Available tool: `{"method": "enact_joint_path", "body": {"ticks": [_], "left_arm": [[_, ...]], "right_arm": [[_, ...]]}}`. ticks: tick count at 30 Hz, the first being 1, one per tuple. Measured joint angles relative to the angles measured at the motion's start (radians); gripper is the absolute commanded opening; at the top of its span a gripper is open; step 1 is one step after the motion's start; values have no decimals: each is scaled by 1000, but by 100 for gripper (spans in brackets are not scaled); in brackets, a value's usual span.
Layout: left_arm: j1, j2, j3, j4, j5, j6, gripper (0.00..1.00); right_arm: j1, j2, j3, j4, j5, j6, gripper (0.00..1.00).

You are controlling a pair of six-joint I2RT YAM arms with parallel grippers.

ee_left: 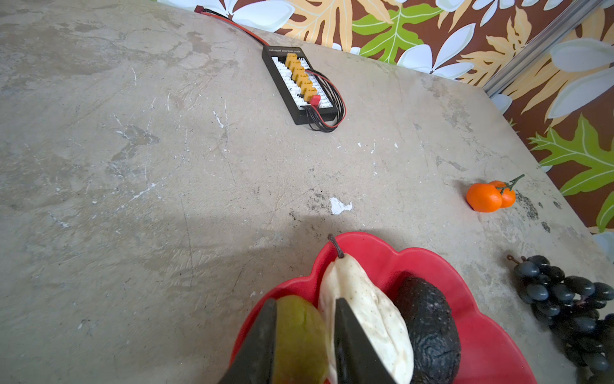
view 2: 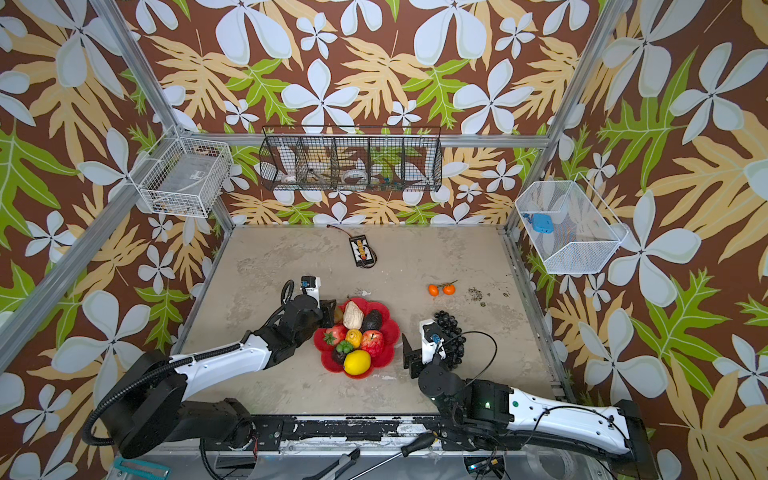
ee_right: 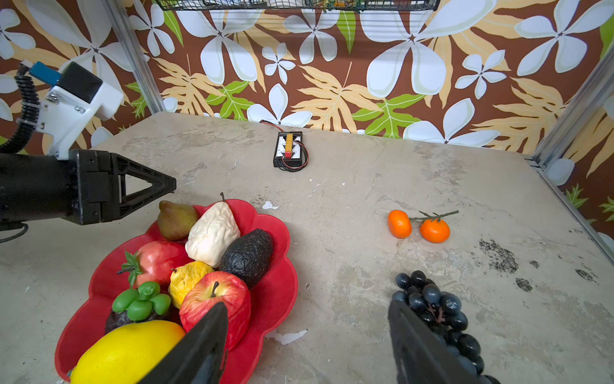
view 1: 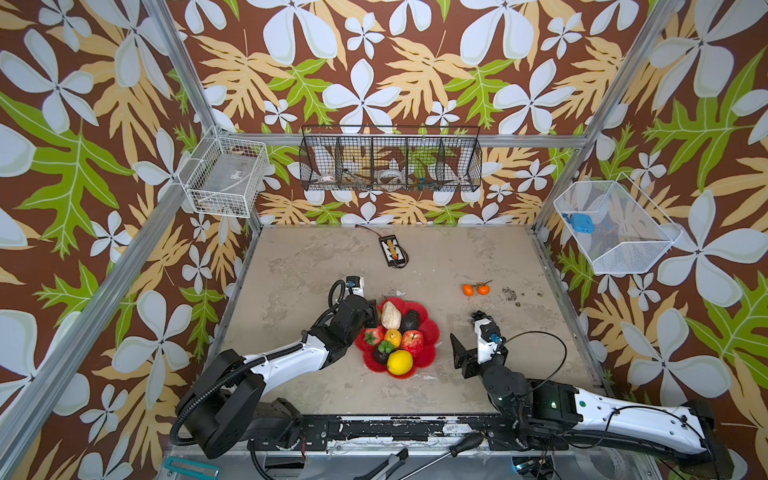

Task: Place and organize the fake fruits in the fruit bowl
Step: 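Lower the pear into the bowl with the left while the right moves off, then lower the right gripper onto the two small orange fruits and grasp their stem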

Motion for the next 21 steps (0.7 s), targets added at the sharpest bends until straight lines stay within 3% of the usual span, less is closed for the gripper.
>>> {"method": "enact_joint_path", "body": {"ticks": [3,5,10,14,21], "left_arm": [[0,-35,0,-10,7,-3,39],[1,-75,0,-24,15,-10,44],[1,-253,-64,-51,40,-37,52],[1,-463,-158,-108,32,-49,56],[2,-866,-377,-182,17,-77,64]], "right_arm": [[-58,19,32,-44,-21,31,79],[-153,42,61,-73,-76,54,79],[-562,106,104,-116,-374,74,80],[-803,155,108,-126,-588,61,80],[-979,324,166,-129,-758,7,81]]}}
